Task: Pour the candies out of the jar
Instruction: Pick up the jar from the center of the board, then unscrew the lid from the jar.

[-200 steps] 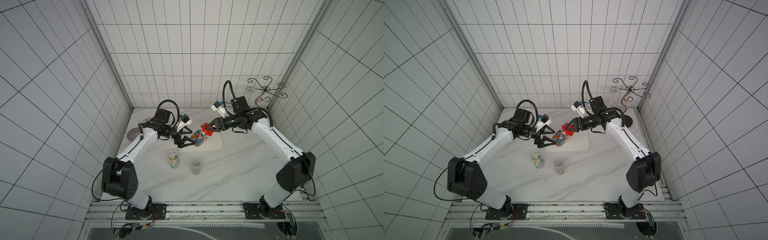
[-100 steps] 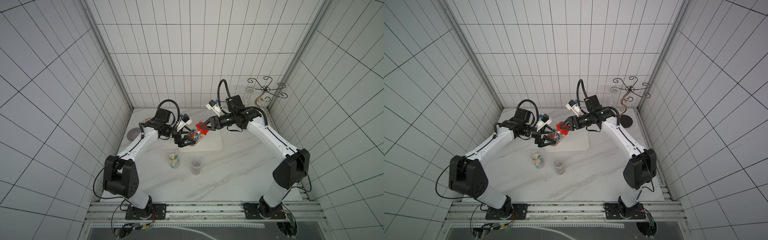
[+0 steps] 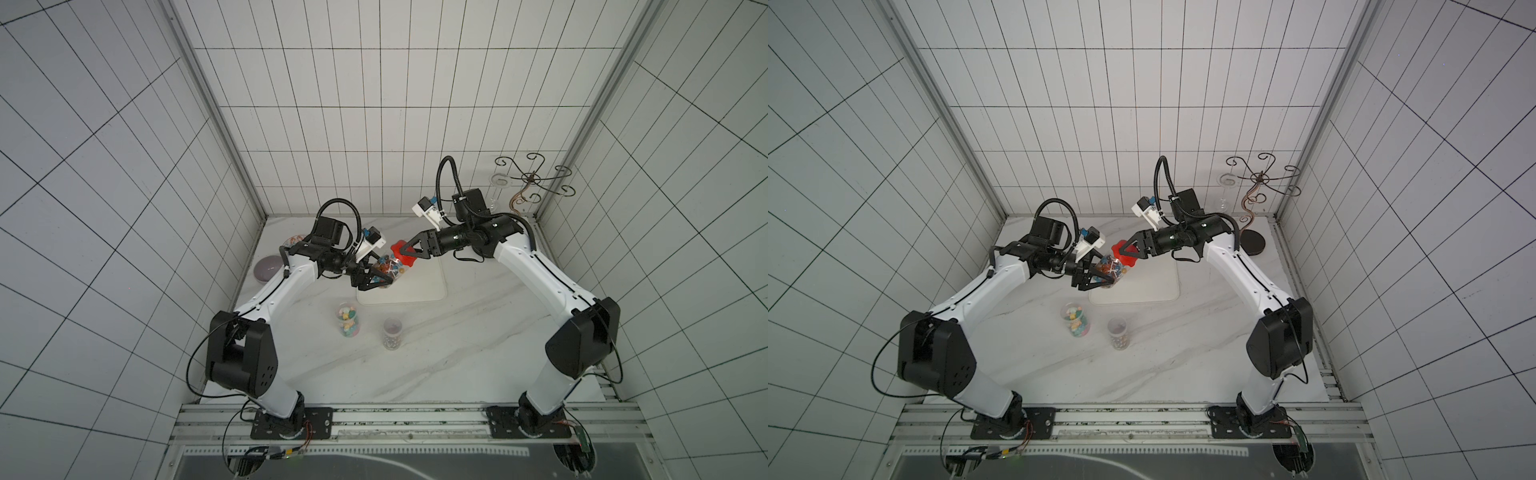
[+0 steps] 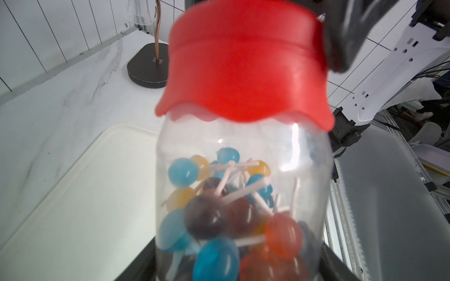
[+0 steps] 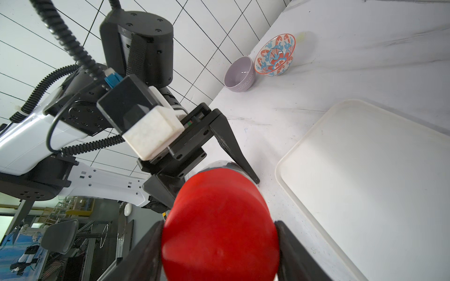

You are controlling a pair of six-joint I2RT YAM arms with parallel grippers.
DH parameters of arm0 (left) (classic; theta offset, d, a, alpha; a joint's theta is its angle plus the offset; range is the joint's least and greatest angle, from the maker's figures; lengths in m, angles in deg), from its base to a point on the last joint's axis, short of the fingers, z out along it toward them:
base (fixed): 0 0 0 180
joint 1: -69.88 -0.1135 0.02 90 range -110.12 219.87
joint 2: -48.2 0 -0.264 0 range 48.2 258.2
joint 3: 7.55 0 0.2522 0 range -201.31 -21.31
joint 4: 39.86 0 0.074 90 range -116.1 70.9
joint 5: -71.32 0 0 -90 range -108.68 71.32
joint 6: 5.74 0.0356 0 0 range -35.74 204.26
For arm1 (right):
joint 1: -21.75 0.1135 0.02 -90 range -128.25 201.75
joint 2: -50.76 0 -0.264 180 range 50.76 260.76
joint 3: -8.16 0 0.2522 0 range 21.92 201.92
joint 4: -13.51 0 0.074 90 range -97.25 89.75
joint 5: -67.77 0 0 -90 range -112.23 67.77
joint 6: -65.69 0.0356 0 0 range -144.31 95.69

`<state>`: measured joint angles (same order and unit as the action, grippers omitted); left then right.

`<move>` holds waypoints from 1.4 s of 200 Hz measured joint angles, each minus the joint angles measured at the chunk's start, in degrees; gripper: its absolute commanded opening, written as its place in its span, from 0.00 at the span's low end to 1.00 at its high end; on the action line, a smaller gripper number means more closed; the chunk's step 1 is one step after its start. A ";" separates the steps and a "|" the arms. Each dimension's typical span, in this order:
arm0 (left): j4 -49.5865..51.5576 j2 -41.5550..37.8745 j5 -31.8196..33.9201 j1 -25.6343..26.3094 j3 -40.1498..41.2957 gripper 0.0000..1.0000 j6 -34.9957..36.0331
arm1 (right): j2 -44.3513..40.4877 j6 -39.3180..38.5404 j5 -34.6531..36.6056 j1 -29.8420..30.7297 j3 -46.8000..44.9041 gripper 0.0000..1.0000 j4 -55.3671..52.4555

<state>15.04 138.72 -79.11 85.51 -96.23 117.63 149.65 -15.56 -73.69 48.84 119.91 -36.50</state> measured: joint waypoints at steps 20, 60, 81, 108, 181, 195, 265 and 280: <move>0.09 -0.37 0.55 0.02 0.00 0.61 -0.02 | 0.00 0.00 -0.04 0.00 0.00 0.38 0.09; -0.22 -2.84 5.01 0.31 0.24 0.55 -0.35 | 0.00 0.04 -0.55 -0.15 0.00 0.59 0.90; -1.31 -4.76 8.22 0.74 1.36 0.55 -0.81 | 0.00 0.28 -0.68 -0.28 0.00 0.69 1.22; -3.61 -7.41 14.38 1.90 3.02 0.55 -1.49 | 0.00 1.88 -0.20 -0.63 0.00 0.77 1.25; -8.92 -9.55 38.64 6.19 7.43 0.55 -2.08 | -0.15 9.03 -0.52 -5.88 -0.02 1.00 3.65; -10.36 -10.54 42.16 7.54 8.92 0.55 -1.53 | -0.15 10.88 -1.46 -6.80 -0.02 1.00 4.85; -15.85 -14.08 57.07 13.79 13.29 0.56 2.93 | 4.44 15.32 -5.16 -8.31 -0.02 1.00 5.09; -16.72 -14.40 59.08 14.84 13.92 0.56 3.67 | 6.21 15.45 -5.18 -7.98 -0.02 1.00 4.02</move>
<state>-1.68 124.31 -20.03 100.35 -82.30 121.30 155.86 -0.10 -78.87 40.86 119.89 -32.48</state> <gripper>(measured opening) 0.729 0.996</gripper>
